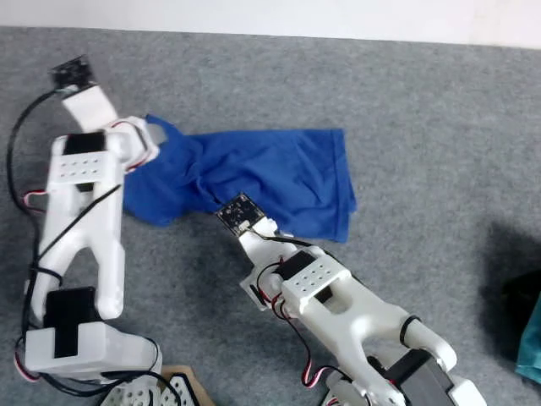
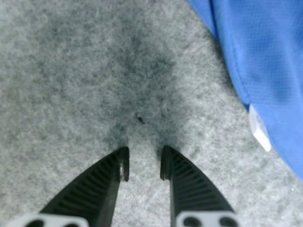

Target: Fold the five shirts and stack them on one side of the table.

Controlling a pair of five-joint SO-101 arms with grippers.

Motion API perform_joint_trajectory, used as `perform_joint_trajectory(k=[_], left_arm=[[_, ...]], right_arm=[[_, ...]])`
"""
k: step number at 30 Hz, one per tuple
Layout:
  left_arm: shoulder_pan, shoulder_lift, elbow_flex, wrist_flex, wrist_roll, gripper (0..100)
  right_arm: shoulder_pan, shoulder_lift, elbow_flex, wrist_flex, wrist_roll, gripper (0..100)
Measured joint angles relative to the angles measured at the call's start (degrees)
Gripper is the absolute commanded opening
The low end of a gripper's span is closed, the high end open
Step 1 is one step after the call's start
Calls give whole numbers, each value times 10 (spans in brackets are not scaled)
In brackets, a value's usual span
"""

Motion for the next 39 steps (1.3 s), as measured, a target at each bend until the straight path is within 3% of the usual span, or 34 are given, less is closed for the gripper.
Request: perform_joint_trajectory(k=[11,17,28,34,39], left_arm=[[-32,0,-10,27,0,280],[-31,-12,83,81,0,281],[-47,-335,341,84,0,281],[-45,-396,394,150,-51,280],[-9,-398,433,142,-105,280]], right_arm=[[0,0,0,0,0,126],[0,0,0,0,18,126],[0,0,0,-6,26,126],[-1,0,0,-25,26,126],[-1,0,0,-27,26,126]])
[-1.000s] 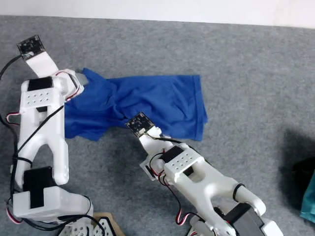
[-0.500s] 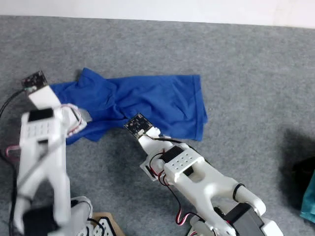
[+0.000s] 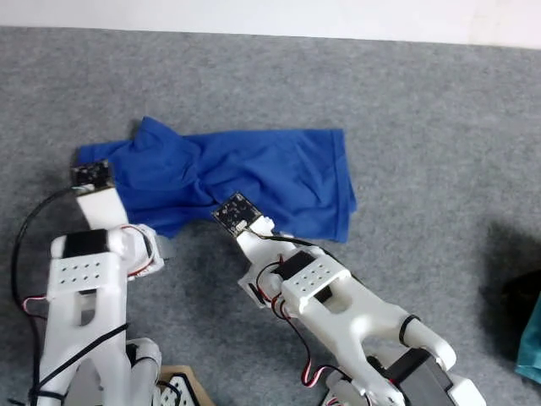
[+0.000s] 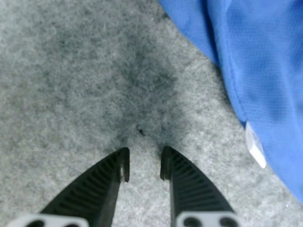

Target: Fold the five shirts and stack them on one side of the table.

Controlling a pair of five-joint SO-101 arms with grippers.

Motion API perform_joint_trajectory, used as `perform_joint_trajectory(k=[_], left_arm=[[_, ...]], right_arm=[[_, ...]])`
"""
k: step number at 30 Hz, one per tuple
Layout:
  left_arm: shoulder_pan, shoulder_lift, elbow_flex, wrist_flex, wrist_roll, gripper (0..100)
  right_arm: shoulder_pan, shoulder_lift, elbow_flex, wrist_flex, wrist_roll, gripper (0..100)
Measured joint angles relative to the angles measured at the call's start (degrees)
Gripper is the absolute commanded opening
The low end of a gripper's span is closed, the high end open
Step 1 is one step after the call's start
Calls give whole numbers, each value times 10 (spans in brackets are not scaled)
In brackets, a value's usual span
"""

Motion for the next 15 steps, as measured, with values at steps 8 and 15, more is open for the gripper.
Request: perform_joint_trajectory(k=[8,15], left_arm=[[34,30,2,-69,-6,280],[36,232,-107,-80,-6,280]], right_arm=[[0,0,0,0,0,126],[0,0,0,0,0,126]])
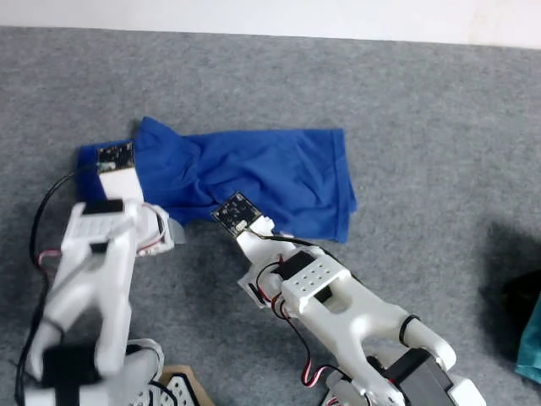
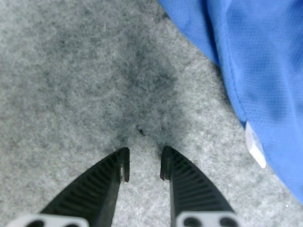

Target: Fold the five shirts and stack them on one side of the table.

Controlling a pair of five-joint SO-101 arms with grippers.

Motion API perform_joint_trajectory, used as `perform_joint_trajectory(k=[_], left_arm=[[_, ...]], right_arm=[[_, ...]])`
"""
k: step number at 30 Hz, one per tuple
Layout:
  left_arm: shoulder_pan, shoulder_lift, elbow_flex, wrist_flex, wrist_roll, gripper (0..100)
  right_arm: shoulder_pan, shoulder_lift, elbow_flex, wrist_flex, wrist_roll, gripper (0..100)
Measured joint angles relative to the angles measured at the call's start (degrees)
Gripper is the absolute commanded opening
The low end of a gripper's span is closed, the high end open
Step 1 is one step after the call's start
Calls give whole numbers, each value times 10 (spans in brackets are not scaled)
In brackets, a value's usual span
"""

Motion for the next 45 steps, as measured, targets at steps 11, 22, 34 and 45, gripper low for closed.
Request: perform_joint_trajectory(k=[11,22,34,45], left_arm=[[4,272,-213,-2,-1,58],[12,323,-286,41,-2,53],[9,106,-287,229,-3,56],[9,127,-314,214,-3,56]], right_arm=[[0,0,0,0,0,126],[0,1,0,-1,0,126],[0,1,0,-1,0,126],[0,1,0,-1,0,126]])
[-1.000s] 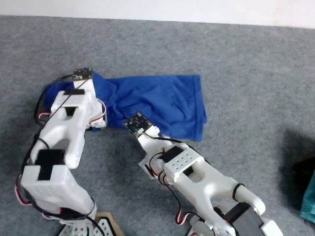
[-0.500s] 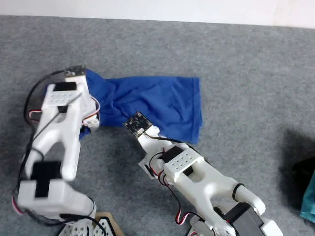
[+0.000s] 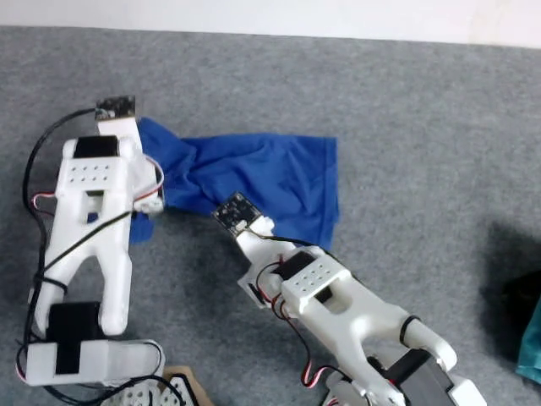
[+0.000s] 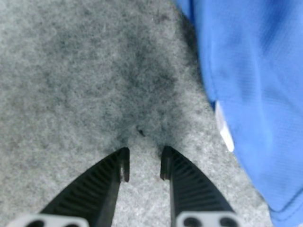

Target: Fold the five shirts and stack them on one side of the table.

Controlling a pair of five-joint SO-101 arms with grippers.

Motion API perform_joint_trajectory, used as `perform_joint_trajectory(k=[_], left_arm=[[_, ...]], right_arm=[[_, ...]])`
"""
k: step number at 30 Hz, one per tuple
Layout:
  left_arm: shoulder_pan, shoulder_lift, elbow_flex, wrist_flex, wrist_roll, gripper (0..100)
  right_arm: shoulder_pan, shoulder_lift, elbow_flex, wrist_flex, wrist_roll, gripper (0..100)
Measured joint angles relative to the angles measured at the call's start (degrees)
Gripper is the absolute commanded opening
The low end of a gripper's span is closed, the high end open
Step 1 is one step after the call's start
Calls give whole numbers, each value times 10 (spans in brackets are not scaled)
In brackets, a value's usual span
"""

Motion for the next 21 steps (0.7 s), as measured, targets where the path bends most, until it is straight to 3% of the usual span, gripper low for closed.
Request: perform_joint_trajectory(k=[5,14,21], left_arm=[[11,60,-80,-35,2,81],[28,217,-258,-45,40,411],[28,325,-422,-45,47,417]], right_arm=[[0,0,0,0,0,126],[0,0,0,0,4,126],[0,0,0,0,4,126]])
